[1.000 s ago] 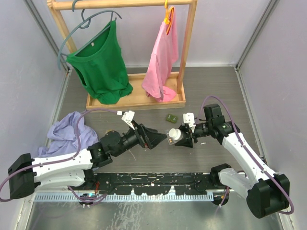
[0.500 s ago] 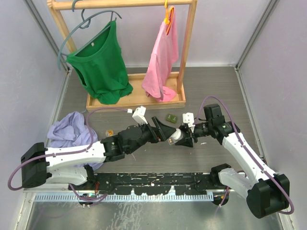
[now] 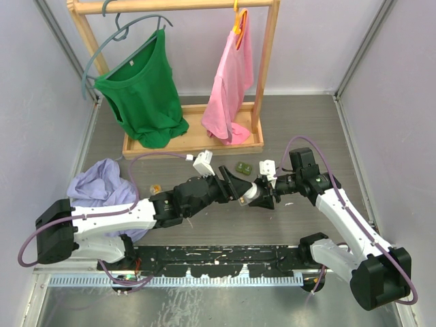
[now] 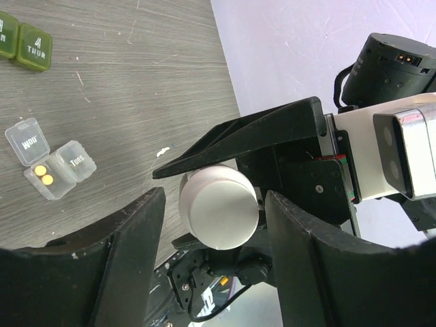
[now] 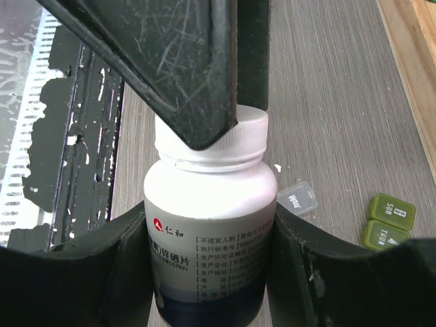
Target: Sort the pills into containers
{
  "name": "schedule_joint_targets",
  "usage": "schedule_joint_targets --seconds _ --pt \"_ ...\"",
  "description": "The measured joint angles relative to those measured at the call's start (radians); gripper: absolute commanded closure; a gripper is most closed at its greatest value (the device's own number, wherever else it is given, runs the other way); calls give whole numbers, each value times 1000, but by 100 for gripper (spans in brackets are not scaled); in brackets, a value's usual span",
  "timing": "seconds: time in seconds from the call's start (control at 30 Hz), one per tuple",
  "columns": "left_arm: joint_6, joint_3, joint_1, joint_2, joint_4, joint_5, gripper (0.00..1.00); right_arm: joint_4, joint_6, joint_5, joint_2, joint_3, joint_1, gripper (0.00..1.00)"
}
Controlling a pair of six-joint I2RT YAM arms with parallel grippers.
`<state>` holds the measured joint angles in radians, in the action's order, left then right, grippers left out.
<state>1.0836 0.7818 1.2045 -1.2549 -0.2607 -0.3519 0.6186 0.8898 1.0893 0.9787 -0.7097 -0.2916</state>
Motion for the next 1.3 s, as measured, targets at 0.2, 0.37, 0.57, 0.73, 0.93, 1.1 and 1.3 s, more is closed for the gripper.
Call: schedule_joint_targets --seconds 0.2,0.37,0.57,0.73,0.93,1.1,1.3 --pt "2 0 0 -9 0 11 47 -5 -2 0 0 0 0 84" --pt "1 2 1 -11 -2 21 55 -5 -5 -8 0 0 0 84" --pt "-9 2 0 -11 -11 30 65 -6 -18 -9 0 0 0 84" --pt "-73 -20 -5 -19 -73 60 75 -6 -36 0 2 0 1 84" --pt "-258 -127 -68 -43 -334 245 82 5 -54 4 11 2 7 84" --pt "-415 -191 -157 -92 -552 506 79 7 -60 21 19 4 5 85" --pt "-566 -190 -179 -97 -574 612 63 15 -59 35 22 9 0 85"
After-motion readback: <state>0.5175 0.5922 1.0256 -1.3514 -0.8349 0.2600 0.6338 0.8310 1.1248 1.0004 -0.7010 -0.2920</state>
